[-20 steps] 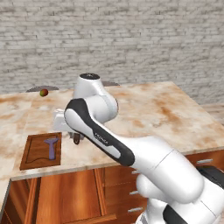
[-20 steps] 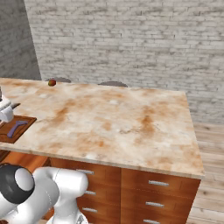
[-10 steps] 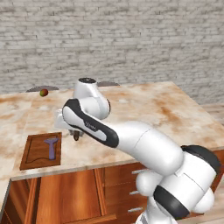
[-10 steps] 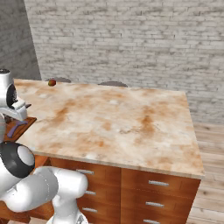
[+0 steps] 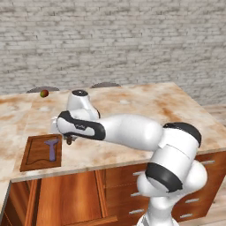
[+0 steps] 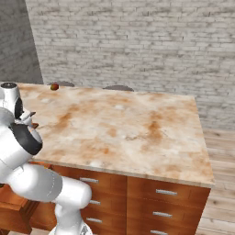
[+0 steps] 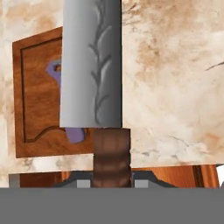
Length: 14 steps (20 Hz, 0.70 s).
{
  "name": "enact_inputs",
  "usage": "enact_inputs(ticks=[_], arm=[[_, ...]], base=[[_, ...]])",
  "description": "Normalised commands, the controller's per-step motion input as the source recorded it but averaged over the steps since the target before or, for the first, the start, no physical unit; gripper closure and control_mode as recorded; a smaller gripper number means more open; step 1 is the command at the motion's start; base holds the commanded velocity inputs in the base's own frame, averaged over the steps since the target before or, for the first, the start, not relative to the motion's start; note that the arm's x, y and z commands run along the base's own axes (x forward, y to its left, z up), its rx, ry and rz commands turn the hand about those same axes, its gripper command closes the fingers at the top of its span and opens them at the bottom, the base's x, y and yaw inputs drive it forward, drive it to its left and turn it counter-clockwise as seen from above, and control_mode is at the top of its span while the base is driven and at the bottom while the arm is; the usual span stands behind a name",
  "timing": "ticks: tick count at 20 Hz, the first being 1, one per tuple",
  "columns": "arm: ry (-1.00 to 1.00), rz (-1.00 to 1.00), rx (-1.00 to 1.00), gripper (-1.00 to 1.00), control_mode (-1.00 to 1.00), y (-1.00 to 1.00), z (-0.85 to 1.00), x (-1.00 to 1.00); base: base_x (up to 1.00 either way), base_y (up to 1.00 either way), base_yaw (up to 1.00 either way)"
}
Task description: Open the drawer on the left and place the cutting tools on the cutting board.
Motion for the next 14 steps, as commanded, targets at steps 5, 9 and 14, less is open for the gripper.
enact_inputs(ticks=[5,9,14], arm=[[-0.03,0.00,0.00,1.00,-1.00,0.53,0.00,0.00],[0.00,0.00,-0.03,1.00,-1.00,0.61,0.00,0.00],[0.00,0.00,-0.03,1.00,-1.00,0.44,-0.02,0.00]], base=[[0.00,0.00,0.00],[0.00,0.00,0.00],[0.00,0.00,0.00]])
